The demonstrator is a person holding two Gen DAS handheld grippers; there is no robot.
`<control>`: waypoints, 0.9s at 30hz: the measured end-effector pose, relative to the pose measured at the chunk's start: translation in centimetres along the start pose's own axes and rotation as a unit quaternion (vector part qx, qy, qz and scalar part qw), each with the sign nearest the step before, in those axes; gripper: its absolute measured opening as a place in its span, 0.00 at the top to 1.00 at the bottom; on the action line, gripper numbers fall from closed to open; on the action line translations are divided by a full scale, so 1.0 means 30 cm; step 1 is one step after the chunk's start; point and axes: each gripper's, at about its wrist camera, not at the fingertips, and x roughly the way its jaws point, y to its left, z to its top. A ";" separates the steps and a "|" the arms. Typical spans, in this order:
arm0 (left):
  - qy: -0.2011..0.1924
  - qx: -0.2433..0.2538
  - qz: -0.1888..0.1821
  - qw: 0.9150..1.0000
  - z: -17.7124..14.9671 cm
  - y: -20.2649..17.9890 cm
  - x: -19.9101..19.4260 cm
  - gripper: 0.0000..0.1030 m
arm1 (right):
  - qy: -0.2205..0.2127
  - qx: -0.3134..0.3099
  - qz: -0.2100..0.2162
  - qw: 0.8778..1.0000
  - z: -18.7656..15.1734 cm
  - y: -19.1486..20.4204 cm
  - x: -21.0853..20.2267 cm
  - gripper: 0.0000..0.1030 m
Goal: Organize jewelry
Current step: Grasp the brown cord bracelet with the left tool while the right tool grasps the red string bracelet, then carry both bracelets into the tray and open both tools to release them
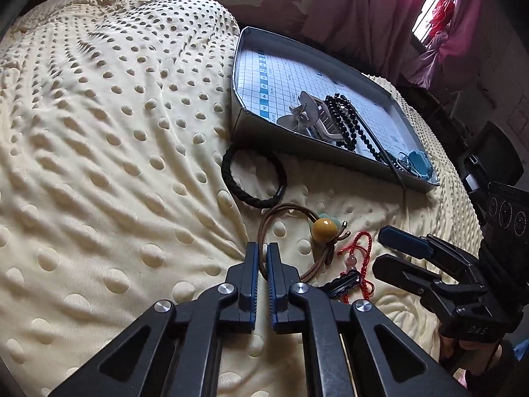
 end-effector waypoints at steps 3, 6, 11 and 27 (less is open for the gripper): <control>-0.008 -0.009 0.006 1.000 -0.004 0.000 -0.005 0.97 | 0.008 -0.003 0.004 1.000 0.005 0.010 0.027 0.58; -0.018 -0.022 0.016 0.999 -0.012 -0.001 -0.013 0.97 | 0.012 -0.005 0.008 1.000 0.012 0.017 0.046 0.67; -0.034 -0.028 0.032 0.999 -0.037 -0.021 -0.042 0.97 | 0.014 -0.003 0.015 1.000 0.007 0.019 0.050 0.89; -0.106 -0.028 0.023 0.994 -0.038 -0.057 -0.164 0.97 | -0.059 -0.004 -0.001 0.998 0.030 -0.015 -0.096 0.95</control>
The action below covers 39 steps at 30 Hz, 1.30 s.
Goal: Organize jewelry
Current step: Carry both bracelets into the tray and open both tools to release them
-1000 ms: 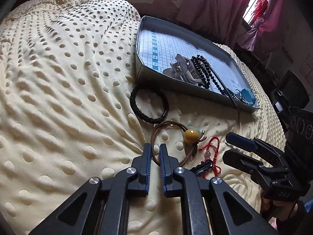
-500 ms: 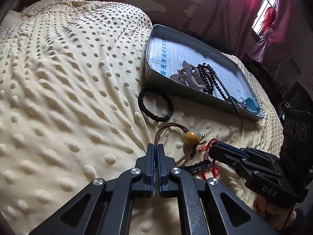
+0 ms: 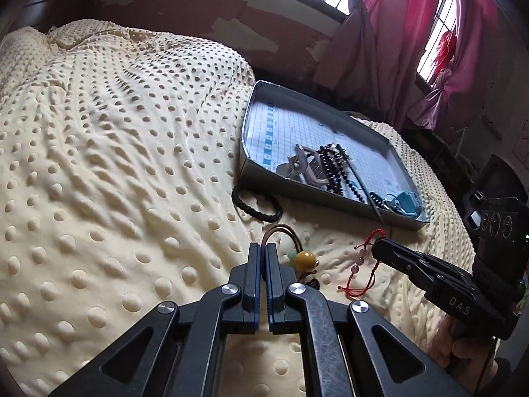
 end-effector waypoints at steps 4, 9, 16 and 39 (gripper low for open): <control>-0.003 0.014 -0.016 1.000 0.008 -0.035 -0.040 0.97 | -0.014 0.001 -0.005 1.000 0.016 -0.018 -0.030 0.95; -0.011 0.023 -0.026 0.999 -0.004 -0.055 -0.090 0.97 | -0.028 0.008 -0.007 1.000 0.033 -0.034 -0.058 0.95; -0.042 0.040 -0.034 0.998 0.063 -0.110 -0.148 0.97 | -0.057 0.008 -0.013 0.998 0.064 -0.052 -0.108 0.95; -0.056 0.067 -0.041 0.995 0.372 -0.399 0.216 0.97 | -0.095 0.072 -0.076 0.990 0.296 -0.352 -0.036 0.95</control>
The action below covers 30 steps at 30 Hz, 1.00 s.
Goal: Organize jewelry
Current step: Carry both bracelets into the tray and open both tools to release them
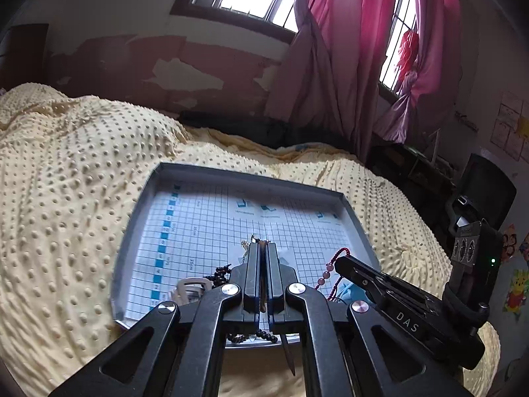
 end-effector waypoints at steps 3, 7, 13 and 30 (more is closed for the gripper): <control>0.017 -0.006 0.002 1.000 -0.014 -0.001 0.053 0.97 | 0.014 0.004 -0.010 1.000 -0.011 -0.016 0.029 0.95; 0.042 -0.018 0.009 0.999 -0.033 0.008 0.112 0.97 | 0.032 0.017 -0.012 0.999 -0.020 -0.047 0.050 0.95; 0.064 -0.038 0.010 0.997 -0.058 0.037 0.149 0.97 | 0.051 0.025 -0.030 0.998 -0.025 -0.074 0.068 0.95; 0.033 -0.047 0.044 0.997 -0.066 0.051 0.027 0.11 | 0.009 0.006 -0.083 0.996 0.017 -0.066 -0.087 0.54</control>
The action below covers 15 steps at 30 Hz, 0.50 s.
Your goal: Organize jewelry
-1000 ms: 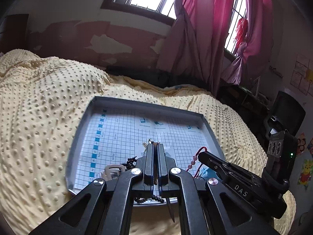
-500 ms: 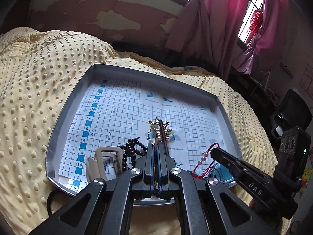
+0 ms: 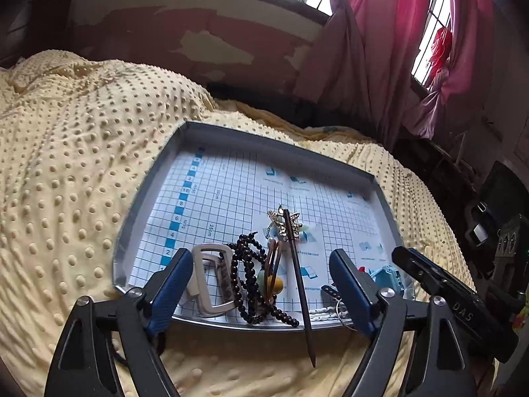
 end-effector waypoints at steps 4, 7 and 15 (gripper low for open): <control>-0.050 0.000 0.008 0.999 -0.015 0.004 -0.099 0.00 | -0.037 0.000 0.017 0.999 -0.005 0.021 -0.096 0.46; -0.097 0.005 0.016 0.995 -0.035 0.004 -0.191 0.00 | -0.069 -0.016 0.038 0.997 -0.012 0.057 -0.179 0.31; -0.169 0.037 0.031 0.984 -0.105 0.000 -0.418 0.00 | -0.137 -0.049 0.068 0.987 -0.078 0.156 -0.395 0.02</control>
